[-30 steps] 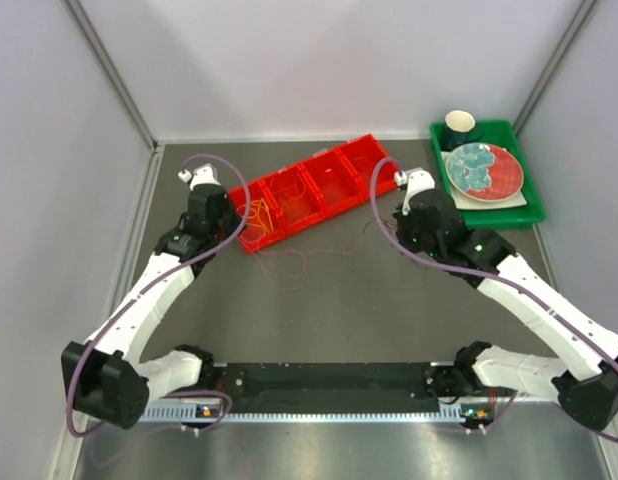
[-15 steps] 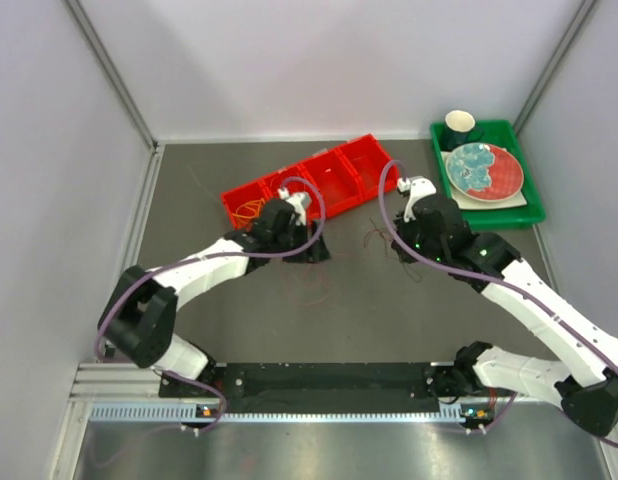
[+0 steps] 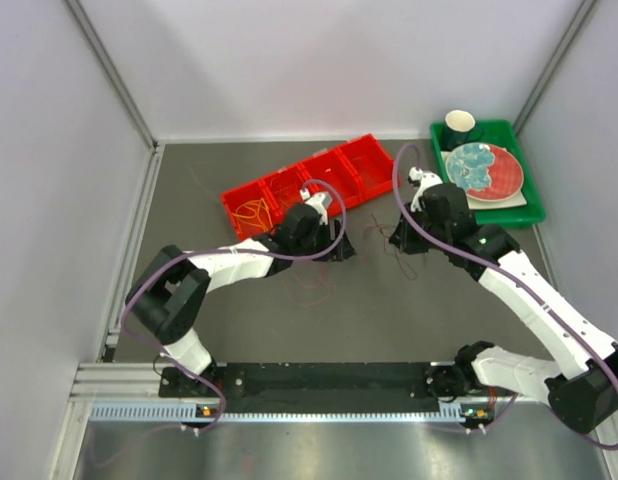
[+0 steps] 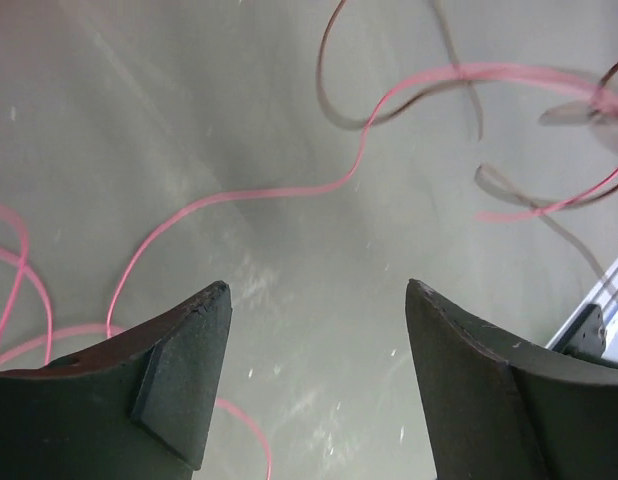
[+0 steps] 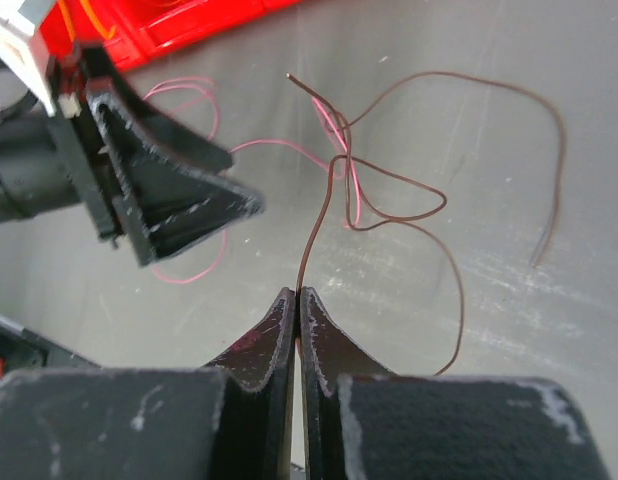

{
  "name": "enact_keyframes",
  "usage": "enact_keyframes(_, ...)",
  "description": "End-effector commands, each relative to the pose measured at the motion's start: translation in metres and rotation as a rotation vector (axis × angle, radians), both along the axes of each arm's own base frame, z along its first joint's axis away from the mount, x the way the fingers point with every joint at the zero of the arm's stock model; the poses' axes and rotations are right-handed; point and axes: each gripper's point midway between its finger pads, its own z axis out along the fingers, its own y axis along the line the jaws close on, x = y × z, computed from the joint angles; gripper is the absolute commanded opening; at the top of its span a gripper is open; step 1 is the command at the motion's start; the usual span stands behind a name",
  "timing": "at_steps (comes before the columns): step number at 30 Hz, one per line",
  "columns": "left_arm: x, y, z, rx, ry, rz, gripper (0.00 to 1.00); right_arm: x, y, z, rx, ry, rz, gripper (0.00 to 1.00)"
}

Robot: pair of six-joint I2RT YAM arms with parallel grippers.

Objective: Untangle the cables

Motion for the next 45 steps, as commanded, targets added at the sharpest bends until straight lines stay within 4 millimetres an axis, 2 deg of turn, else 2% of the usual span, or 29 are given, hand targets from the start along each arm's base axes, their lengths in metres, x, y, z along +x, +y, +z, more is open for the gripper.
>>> enact_keyframes(1,0.032,-0.03,0.06,-0.116,-0.211,-0.045,0.74,-0.007,0.014,0.014,0.079,-0.019,0.073,0.0)
enact_keyframes(7,0.035,-0.035,0.093,-0.133,-0.398,-0.202,0.72,-0.009,0.011,0.013,0.063,-0.015,0.082,0.0)
enact_keyframes(12,0.037,-0.032,0.101,-0.15,-0.434,-0.309,0.68,-0.01,0.012,0.011,0.065,-0.012,0.086,0.0)
enact_keyframes(16,0.039,-0.032,0.088,-0.118,-0.419,-0.361,0.66,-0.011,0.013,0.012,0.07,-0.011,0.092,0.0)
enact_keyframes(24,0.042,-0.044,0.081,-0.122,-0.452,-0.439,0.63,-0.01,0.015,0.013,0.077,-0.008,0.097,0.0)
enact_keyframes(30,0.044,-0.042,0.061,-0.079,-0.467,-0.465,0.61,-0.01,0.015,0.012,0.073,-0.007,0.095,0.0)
enact_keyframes(37,0.056,-0.044,0.066,-0.084,-0.498,-0.42,0.58,-0.009,0.018,0.011,0.08,-0.001,0.104,0.0)
enact_keyframes(41,0.06,-0.049,0.064,-0.077,-0.496,-0.43,0.51,-0.009,0.018,0.011,0.079,0.001,0.104,0.0)
enact_keyframes(45,0.063,-0.052,0.064,-0.083,-0.489,-0.438,0.48,-0.009,0.018,0.01,0.076,0.005,0.103,0.0)
